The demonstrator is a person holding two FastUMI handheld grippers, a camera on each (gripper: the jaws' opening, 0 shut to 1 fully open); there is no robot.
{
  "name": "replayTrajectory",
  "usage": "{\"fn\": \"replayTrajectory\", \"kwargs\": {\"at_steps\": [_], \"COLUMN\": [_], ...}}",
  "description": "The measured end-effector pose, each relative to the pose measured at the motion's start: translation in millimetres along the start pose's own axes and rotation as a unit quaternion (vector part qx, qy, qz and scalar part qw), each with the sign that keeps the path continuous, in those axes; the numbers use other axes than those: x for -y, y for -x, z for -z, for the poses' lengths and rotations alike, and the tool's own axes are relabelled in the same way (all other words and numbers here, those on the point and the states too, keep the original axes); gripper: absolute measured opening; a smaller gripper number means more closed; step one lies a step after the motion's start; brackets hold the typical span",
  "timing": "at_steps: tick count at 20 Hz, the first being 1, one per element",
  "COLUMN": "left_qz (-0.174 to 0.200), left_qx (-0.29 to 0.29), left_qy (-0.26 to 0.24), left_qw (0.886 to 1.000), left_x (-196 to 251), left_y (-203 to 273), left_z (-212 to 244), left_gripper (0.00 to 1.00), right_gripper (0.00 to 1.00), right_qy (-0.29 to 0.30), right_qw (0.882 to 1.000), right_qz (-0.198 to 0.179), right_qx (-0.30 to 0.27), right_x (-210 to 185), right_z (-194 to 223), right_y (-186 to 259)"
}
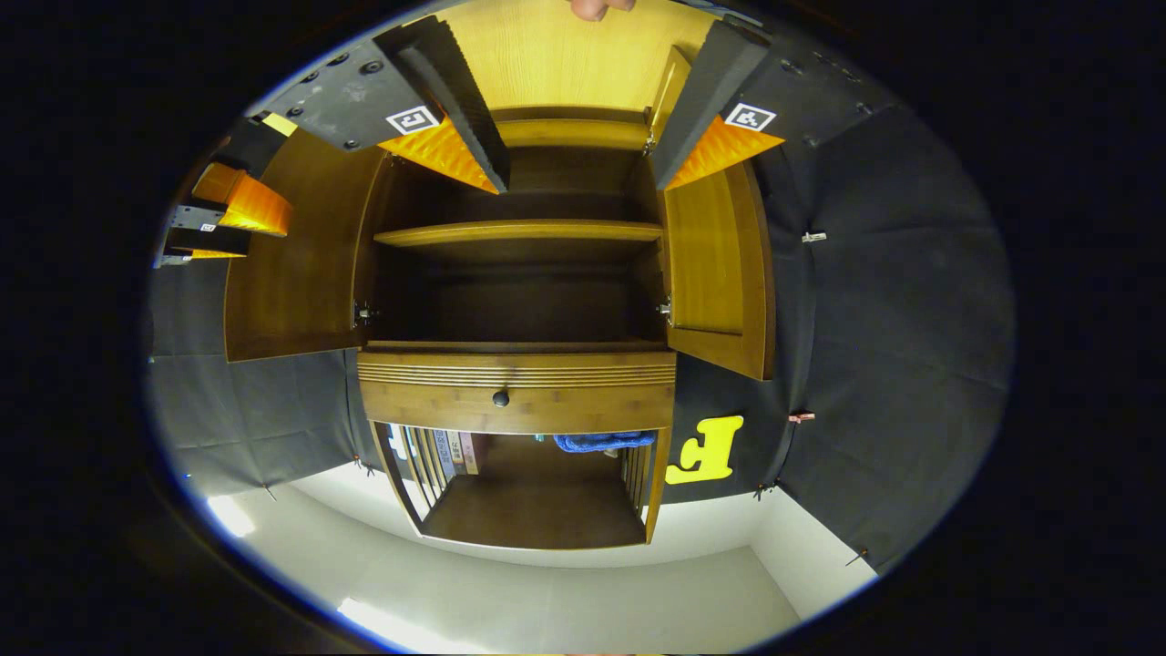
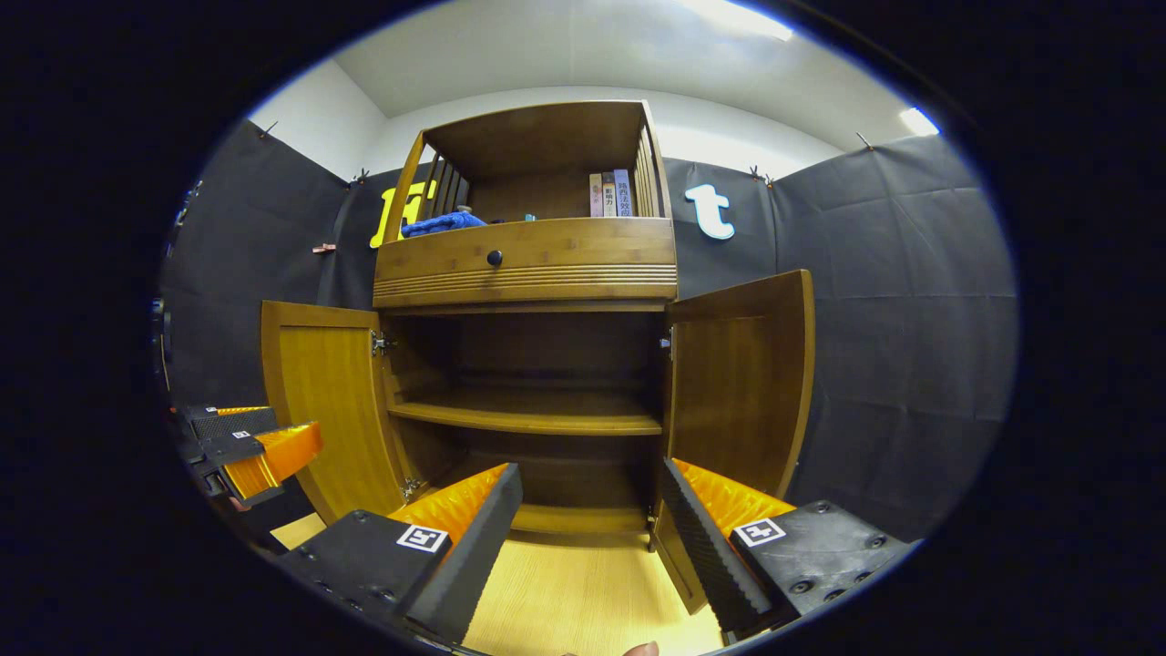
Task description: Open the right door of the double-door shoe cabinet with the right hand, and open the left door with the left hand.
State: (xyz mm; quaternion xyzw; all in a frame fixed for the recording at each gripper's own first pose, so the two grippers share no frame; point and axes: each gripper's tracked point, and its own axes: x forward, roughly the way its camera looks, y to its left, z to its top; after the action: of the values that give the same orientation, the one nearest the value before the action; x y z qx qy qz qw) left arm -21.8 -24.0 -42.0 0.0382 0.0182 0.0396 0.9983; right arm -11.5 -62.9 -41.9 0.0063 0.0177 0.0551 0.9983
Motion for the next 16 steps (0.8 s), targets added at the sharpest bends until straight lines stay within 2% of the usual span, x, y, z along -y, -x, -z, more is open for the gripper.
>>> {"fn": "replayTrajectory", "kwargs": {"at_steps": [16], "left_qz": [0.007], "left_qx": [-0.001], "left_qy": [-0.003], "left_qw": [1.0], "left_x": [3.6], "left_y": [-6.2], "left_z": [-1.1], "left_gripper": [0.98], "right_gripper": [0.98], "right_qy": [0.002], "right_qw": [1.0], "right_qz": [0.005], "right_qx": [0.0], "right_x": [2.8], "right_z": [1.1], "right_y": [-3.7]}}
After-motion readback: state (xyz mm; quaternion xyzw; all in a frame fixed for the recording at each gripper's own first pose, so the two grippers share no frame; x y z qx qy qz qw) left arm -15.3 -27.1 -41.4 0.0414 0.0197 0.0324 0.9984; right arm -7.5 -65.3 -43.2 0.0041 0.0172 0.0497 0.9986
